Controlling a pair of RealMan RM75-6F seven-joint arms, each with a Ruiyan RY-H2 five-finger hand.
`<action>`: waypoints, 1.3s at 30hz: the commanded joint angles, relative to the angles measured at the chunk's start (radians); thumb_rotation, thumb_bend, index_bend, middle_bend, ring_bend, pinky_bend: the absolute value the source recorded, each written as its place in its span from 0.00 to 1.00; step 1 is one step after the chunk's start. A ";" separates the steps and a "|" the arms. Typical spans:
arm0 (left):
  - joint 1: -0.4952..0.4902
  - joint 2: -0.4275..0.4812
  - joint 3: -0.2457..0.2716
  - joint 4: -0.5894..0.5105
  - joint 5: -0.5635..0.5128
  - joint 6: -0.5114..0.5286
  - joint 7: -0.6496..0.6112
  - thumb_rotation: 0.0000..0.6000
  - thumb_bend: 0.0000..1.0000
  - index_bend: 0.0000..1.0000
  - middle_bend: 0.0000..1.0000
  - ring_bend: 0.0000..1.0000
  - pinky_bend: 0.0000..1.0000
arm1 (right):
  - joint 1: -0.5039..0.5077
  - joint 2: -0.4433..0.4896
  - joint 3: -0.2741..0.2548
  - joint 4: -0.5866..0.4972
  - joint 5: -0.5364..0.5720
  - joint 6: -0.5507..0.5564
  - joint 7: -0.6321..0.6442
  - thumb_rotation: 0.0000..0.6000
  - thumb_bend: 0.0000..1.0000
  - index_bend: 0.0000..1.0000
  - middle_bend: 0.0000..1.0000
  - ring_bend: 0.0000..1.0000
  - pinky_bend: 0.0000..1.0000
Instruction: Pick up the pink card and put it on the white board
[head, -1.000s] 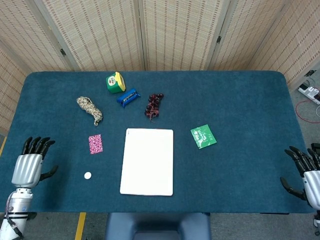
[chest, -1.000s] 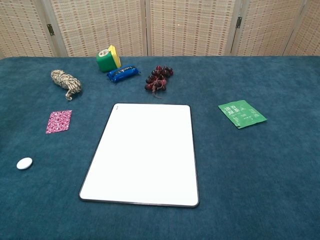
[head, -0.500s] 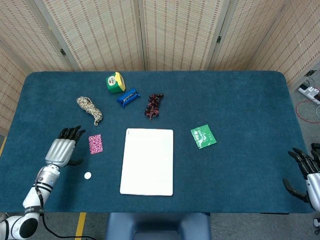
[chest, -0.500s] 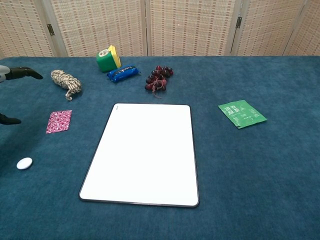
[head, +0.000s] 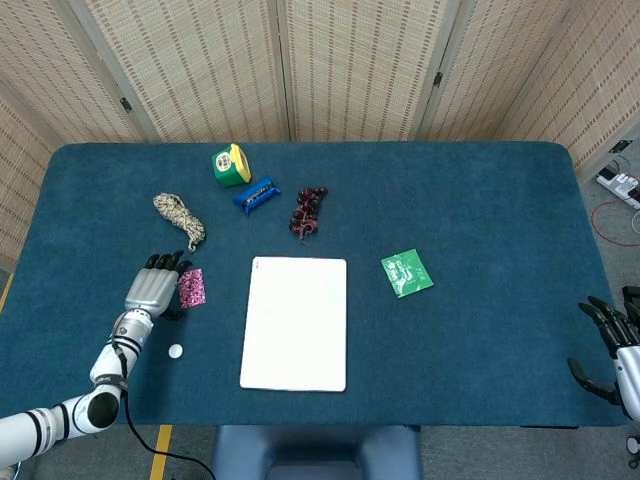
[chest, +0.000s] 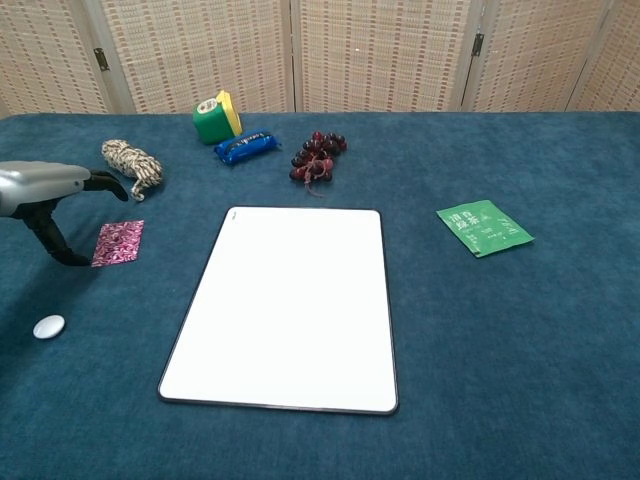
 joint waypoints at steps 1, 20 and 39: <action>-0.023 -0.017 0.013 0.014 -0.039 -0.002 0.017 1.00 0.27 0.17 0.01 0.00 0.00 | 0.000 0.000 0.000 0.001 -0.001 0.001 0.000 1.00 0.35 0.13 0.14 0.16 0.00; -0.101 -0.045 0.053 0.047 -0.189 0.005 0.043 1.00 0.36 0.18 0.01 0.00 0.00 | 0.000 0.001 0.001 0.014 0.008 -0.011 0.021 1.00 0.35 0.13 0.14 0.16 0.00; -0.148 -0.055 0.079 0.043 -0.282 0.028 0.066 1.00 0.31 0.17 0.00 0.00 0.00 | 0.000 -0.002 0.003 0.024 0.012 -0.017 0.028 1.00 0.35 0.13 0.14 0.16 0.00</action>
